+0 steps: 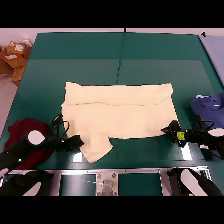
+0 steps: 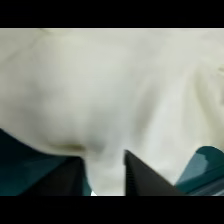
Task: Fold the shirts.
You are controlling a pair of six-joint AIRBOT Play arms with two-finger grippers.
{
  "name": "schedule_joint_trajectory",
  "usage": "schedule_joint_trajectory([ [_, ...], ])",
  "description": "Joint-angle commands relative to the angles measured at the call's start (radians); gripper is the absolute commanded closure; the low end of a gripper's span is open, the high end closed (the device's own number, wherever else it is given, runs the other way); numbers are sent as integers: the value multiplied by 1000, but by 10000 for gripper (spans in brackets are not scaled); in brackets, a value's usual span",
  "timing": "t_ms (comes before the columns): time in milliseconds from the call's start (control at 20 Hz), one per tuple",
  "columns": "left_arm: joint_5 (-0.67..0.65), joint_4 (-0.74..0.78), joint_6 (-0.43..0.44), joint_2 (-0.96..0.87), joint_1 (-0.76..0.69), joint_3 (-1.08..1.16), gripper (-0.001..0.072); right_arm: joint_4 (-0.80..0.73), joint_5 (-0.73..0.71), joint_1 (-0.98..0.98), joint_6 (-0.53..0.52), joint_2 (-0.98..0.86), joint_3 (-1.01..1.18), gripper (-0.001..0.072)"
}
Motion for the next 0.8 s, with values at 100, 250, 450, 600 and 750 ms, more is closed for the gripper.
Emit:
schedule_joint_trajectory([
  [100, 79, -43, 40, 2, -19, -10, 680, 71, -46, -3, -121, -19, 21, 674],
  [250, -58, -10, 78, 2, -19, 38, 681, 12, 37, -3, -147, -19, 70, 696],
  [450, -299, 228, 2, 17, -19, 191, 681, -211, 197, -3, -84, -18, 156, 696],
  [600, -419, 351, -30, 17, -19, 349, 682, -219, 260, -2, -68, 2, 185, 696],
  [750, -401, 389, -39, 16, -19, 528, 682, -214, 309, -2, -53, 22, 262, 696],
])
